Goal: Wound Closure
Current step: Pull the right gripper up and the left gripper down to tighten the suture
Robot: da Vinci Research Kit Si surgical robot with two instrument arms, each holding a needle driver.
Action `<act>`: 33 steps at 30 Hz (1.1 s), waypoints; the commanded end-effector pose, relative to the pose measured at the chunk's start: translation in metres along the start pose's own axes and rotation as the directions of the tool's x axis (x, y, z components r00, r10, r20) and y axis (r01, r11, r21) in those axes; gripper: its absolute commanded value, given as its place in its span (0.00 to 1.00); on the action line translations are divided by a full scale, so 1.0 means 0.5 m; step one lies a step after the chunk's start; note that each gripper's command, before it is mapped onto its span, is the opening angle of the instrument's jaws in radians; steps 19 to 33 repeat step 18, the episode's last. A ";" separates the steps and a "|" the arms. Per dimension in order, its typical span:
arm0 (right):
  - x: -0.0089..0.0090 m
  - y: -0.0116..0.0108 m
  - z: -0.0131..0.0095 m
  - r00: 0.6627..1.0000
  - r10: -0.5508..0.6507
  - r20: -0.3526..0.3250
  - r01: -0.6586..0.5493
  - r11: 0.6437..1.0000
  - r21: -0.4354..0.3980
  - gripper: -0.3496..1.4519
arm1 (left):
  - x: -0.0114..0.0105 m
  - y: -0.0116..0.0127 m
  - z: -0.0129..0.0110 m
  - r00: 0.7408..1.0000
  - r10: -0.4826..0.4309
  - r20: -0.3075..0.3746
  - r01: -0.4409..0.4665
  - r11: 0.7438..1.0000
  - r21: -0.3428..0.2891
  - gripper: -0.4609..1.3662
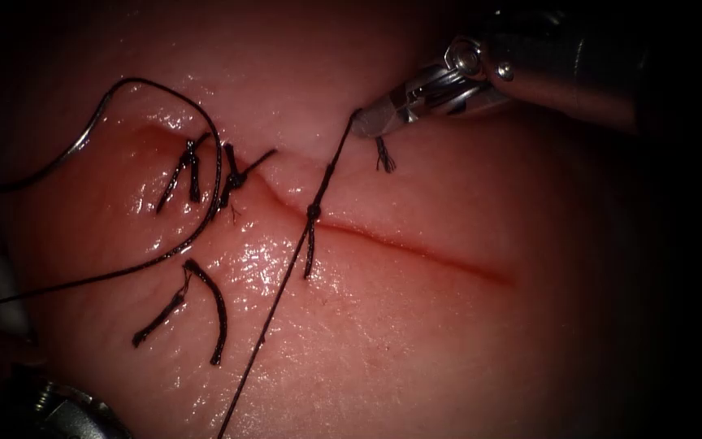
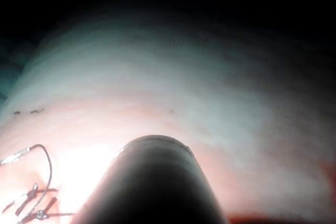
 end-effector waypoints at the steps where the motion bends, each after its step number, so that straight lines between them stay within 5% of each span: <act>1: -0.0001 0.0000 0.0002 1.000 -0.002 0.000 0.002 1.000 -0.005 0.00 | -0.0001 0.0000 0.0000 1.000 -0.001 0.001 0.001 1.000 -0.008 0.06; 33: -0.0003 -0.0005 0.0008 1.000 -0.007 -0.005 0.007 1.000 -0.005 0.00 | -0.0002 -0.0002 0.0000 1.000 -0.001 0.002 0.001 1.000 -0.006 0.06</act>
